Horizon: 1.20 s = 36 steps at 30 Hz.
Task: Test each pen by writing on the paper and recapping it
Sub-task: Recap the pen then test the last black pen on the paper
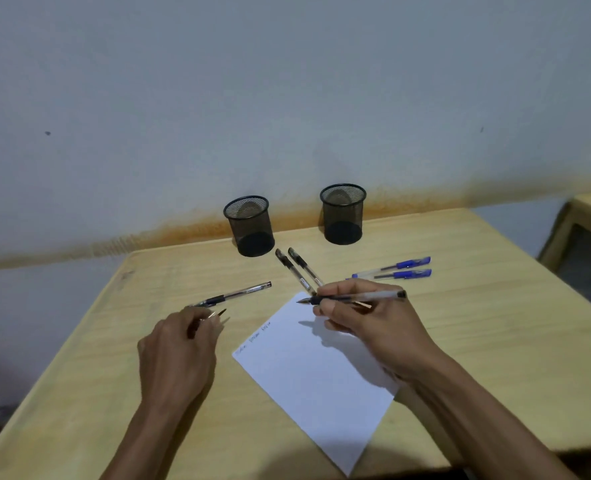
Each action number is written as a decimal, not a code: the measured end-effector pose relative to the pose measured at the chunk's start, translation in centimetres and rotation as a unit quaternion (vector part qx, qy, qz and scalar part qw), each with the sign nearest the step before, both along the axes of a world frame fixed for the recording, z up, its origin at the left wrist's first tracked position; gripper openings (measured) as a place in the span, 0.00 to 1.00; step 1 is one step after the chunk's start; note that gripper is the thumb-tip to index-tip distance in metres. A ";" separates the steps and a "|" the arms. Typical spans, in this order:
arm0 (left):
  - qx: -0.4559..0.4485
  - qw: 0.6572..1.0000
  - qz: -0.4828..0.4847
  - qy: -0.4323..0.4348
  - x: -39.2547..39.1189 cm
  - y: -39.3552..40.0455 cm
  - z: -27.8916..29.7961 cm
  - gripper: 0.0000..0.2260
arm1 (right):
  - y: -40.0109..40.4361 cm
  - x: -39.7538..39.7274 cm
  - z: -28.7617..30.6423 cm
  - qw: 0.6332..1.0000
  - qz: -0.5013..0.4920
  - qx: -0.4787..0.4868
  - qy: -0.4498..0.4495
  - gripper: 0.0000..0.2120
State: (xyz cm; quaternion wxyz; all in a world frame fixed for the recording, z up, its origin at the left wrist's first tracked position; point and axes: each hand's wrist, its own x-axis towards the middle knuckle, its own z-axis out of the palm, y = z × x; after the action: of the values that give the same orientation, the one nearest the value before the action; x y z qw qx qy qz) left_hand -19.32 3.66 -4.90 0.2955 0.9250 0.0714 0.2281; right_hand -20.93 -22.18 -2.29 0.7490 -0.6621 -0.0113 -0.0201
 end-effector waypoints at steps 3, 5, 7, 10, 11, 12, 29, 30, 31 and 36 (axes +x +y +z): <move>-0.141 0.988 -0.051 -0.022 -1.1 -2.9 1.7 0.02 | -0.1 -0.3 0.9 1.000 -0.011 0.015 -0.021 0.05; -0.195 0.977 -0.088 -0.020 -1.6 -4.6 2.4 0.03 | -0.1 -0.6 1.4 0.999 -0.023 0.019 -0.032 0.05; -0.209 0.969 -0.131 -0.011 -2.0 -5.9 2.9 0.06 | -0.4 -0.9 2.0 0.999 -0.028 0.027 -0.037 0.02; -0.241 0.954 -0.176 -0.014 -2.5 -7.2 3.4 0.07 | -1.0 -1.3 2.8 0.997 -0.043 0.006 -0.065 0.05; -0.248 0.951 -0.185 -0.019 -2.7 -7.5 3.5 0.06 | -1.3 -1.4 2.9 0.996 -0.050 -0.017 -0.078 0.08; -0.251 0.948 -0.192 -0.023 -2.8 -7.7 3.5 0.05 | -1.5 -1.5 3.0 0.994 -0.054 -0.042 -0.090 0.11; -0.234 0.936 -0.255 -0.060 -3.6 -8.4 4.4 0.03 | -0.8 -2.1 3.2 0.986 -0.053 -0.110 -0.111 0.05; -0.231 0.936 -0.258 -0.066 -3.5 -8.4 4.5 0.02 | -0.7 -2.0 3.1 0.986 -0.057 -0.104 -0.113 0.05; -0.228 0.936 -0.259 -0.073 -3.4 -8.4 4.5 0.02 | -0.5 -1.9 3.0 0.986 -0.062 -0.099 -0.117 0.05; -0.218 0.937 -0.260 -0.078 -3.2 -8.5 4.2 0.03 | -0.1 -1.9 2.3 0.989 -0.056 -0.065 -0.124 0.03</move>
State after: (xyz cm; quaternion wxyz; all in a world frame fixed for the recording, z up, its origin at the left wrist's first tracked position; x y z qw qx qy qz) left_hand -22.54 -4.82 -0.70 0.5439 0.8031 -0.1470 0.1938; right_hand -22.86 -22.27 0.05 0.6947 -0.7016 -0.0677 -0.1433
